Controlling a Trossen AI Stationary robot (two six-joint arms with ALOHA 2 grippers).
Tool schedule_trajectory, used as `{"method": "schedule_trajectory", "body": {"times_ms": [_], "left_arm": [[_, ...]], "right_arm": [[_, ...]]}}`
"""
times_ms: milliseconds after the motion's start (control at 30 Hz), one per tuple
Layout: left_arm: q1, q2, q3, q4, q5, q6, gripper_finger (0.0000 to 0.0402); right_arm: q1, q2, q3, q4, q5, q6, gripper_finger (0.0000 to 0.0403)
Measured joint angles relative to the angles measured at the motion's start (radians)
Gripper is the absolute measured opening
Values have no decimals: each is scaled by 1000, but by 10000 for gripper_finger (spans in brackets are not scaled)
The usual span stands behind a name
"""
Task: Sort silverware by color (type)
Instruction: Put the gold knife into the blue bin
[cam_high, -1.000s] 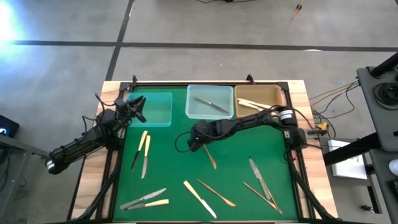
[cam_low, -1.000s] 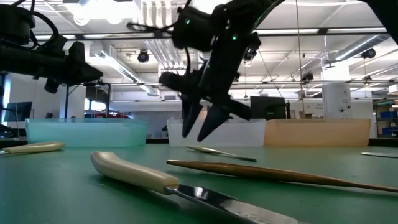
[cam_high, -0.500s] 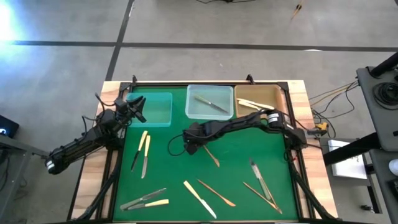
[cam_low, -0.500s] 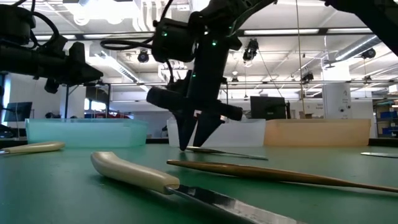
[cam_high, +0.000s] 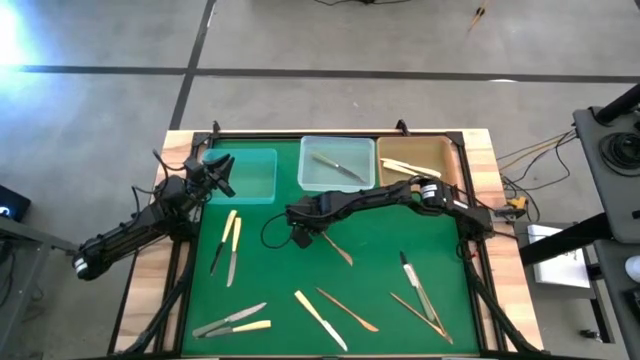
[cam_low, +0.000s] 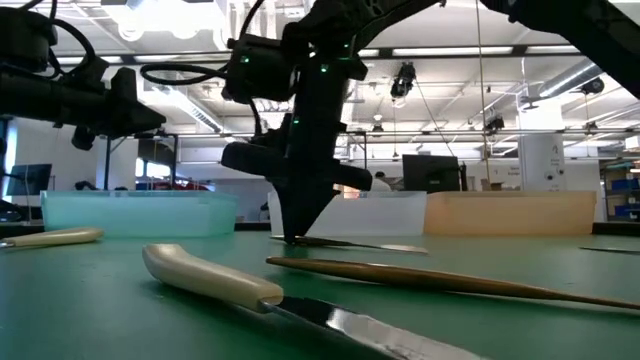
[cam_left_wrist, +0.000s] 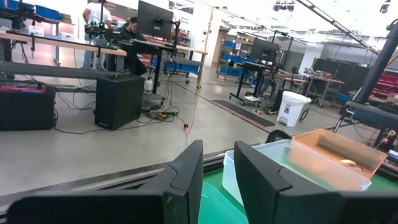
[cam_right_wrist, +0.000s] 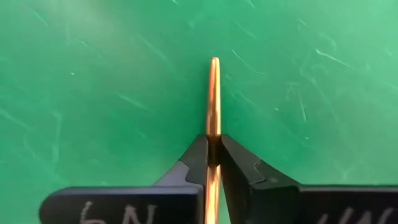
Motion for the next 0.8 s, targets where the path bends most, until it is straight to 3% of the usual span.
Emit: {"method": "schedule_trajectory", "body": {"times_ms": [633,800], "left_arm": [[0,0,0,38,6,-23,75],[0,0,0,116,142,-44,75]], "right_arm": [[5,-52,268,55,-2,-119,10],[4,-53,293,70,-1,-123,10]]}}
